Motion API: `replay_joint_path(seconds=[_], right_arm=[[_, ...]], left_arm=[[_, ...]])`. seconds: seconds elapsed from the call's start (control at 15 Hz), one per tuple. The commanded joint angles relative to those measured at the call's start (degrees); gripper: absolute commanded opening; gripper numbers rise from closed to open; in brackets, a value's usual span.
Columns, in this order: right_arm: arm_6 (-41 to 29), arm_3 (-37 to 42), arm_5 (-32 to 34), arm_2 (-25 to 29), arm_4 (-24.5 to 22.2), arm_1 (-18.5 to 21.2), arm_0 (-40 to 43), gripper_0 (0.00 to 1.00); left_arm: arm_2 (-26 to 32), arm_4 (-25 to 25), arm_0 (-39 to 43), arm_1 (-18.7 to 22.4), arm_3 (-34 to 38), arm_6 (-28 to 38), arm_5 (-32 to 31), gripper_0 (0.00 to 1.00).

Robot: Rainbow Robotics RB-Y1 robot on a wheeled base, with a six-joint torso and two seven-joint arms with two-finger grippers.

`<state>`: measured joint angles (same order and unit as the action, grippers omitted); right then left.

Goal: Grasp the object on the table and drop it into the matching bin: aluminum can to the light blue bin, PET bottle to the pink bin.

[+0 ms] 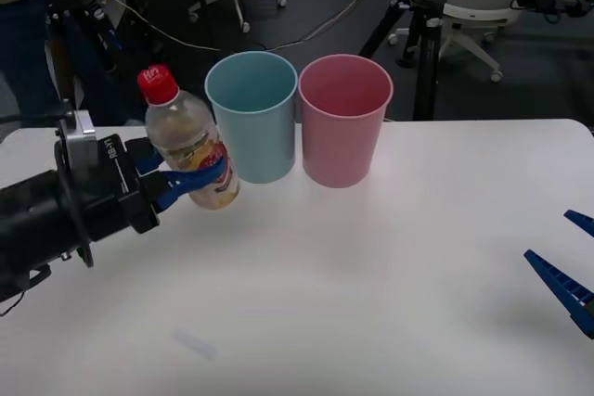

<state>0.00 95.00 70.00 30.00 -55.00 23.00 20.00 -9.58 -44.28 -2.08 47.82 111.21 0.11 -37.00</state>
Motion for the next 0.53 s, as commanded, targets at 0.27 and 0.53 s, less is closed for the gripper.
replay_joint_path(seconds=[0.27,0.53], right_arm=[[0.00,0.00,0.00,0.00,0.00,0.00,0.00,1.00],[0.00,0.00,0.00,0.00,0.00,0.00,0.00,1.00]], left_arm=[[-11.86,-3.10,-15.41,5.71,1.73,11.93,11.51,0.00],[-17.05,-8.90,-25.34,5.53,0.59,22.21,15.73,0.00]])
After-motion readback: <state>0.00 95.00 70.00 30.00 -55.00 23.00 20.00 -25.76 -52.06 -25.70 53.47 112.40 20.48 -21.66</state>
